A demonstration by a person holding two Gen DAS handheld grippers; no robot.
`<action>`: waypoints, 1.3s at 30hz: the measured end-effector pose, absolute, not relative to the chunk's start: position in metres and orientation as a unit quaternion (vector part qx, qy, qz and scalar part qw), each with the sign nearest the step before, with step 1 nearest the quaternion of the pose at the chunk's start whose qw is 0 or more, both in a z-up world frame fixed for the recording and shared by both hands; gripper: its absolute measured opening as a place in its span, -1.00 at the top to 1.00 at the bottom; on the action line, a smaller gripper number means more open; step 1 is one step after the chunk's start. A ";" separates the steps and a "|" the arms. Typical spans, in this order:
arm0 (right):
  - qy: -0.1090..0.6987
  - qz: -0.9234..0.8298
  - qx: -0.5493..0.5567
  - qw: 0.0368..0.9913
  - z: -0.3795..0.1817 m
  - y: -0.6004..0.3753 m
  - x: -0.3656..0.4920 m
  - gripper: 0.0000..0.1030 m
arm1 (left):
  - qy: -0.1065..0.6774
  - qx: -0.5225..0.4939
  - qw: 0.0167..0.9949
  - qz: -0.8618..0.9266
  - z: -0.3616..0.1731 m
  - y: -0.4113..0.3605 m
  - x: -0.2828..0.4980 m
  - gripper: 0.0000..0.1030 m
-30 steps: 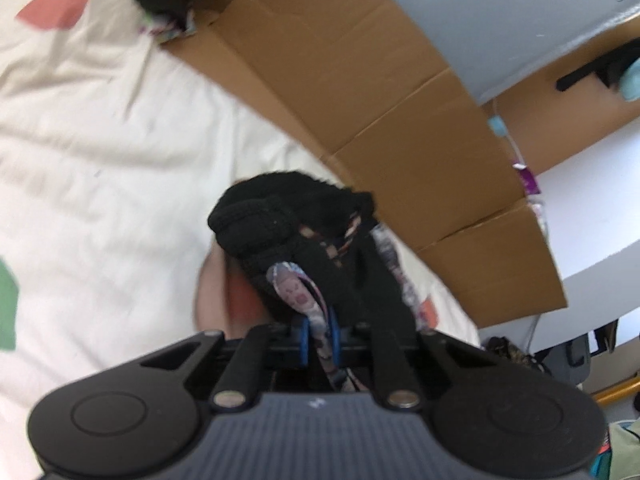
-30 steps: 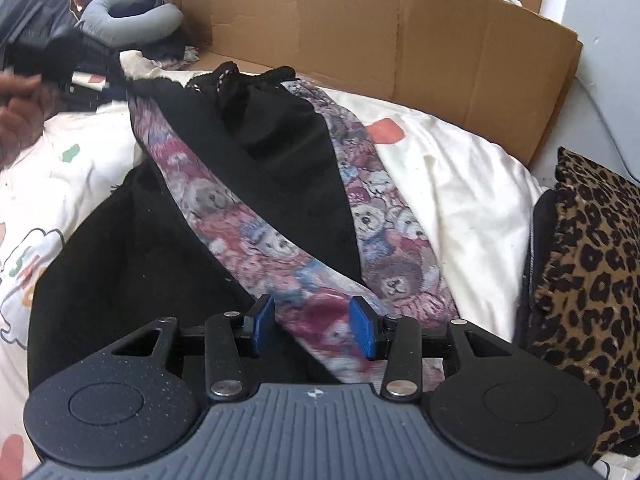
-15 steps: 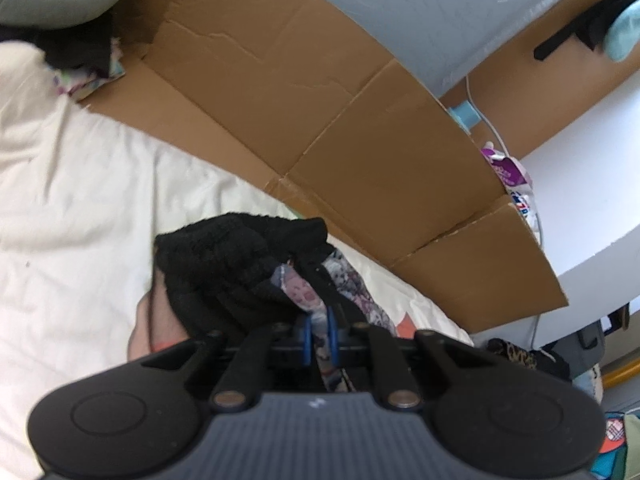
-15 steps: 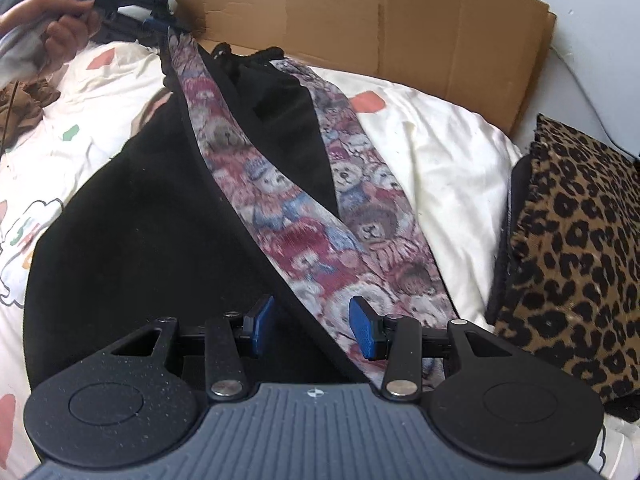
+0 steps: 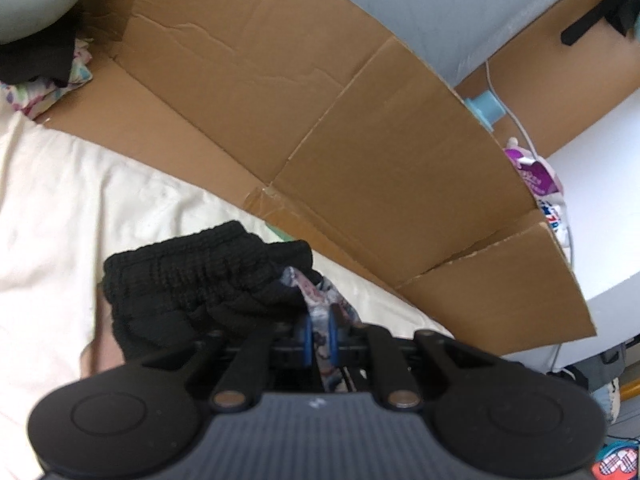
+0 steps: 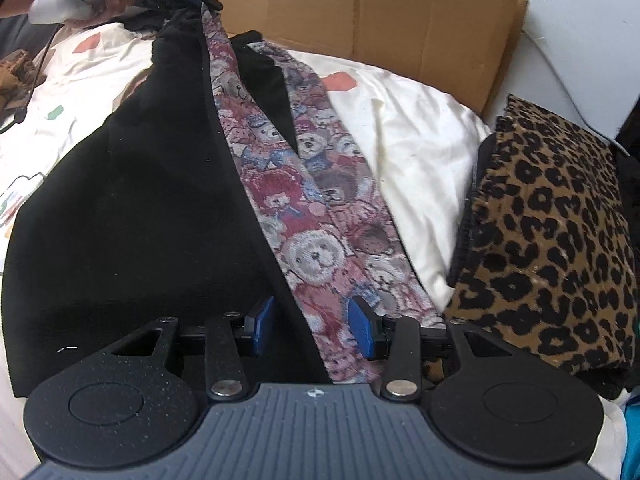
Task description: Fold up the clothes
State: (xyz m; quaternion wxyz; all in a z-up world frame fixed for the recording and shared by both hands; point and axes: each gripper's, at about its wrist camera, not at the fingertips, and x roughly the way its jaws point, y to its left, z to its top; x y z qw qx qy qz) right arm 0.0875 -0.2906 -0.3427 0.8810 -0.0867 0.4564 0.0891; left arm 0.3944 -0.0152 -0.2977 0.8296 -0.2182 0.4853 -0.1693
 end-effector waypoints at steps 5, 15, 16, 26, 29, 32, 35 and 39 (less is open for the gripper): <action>0.454 0.086 -0.083 0.883 -0.337 -0.300 0.085 0.40 | 0.490 -0.204 0.832 -0.163 -0.304 -0.026 0.405 0.83; 0.455 0.053 -0.011 0.889 -0.327 -0.336 0.098 0.68 | 0.508 -0.170 0.831 -0.153 -0.317 -0.049 0.428 0.83; 0.456 0.050 -0.004 0.889 -0.327 -0.339 0.100 0.68 | 0.510 -0.167 0.830 -0.152 -0.319 -0.052 0.429 0.83; 0.462 0.024 0.064 0.884 -0.332 -0.368 0.119 0.65 | 0.519 -0.144 0.831 -0.140 -0.339 -0.072 0.440 0.83; 0.454 0.030 0.108 0.884 -0.332 -0.379 0.122 0.59 | 0.518 -0.142 0.832 -0.135 -0.344 -0.075 0.442 0.83; 0.443 0.046 0.157 0.881 -0.331 -0.388 0.120 0.20 | 0.517 -0.140 0.834 -0.130 -0.344 -0.078 0.441 0.83; 0.434 0.062 0.164 0.884 -0.331 -0.389 0.116 0.17 | 0.518 -0.137 0.835 -0.127 -0.347 -0.084 0.448 0.83; 0.430 0.071 0.169 0.884 -0.334 -0.389 0.113 0.06 | 0.521 -0.137 0.833 -0.127 -0.344 -0.085 0.451 0.83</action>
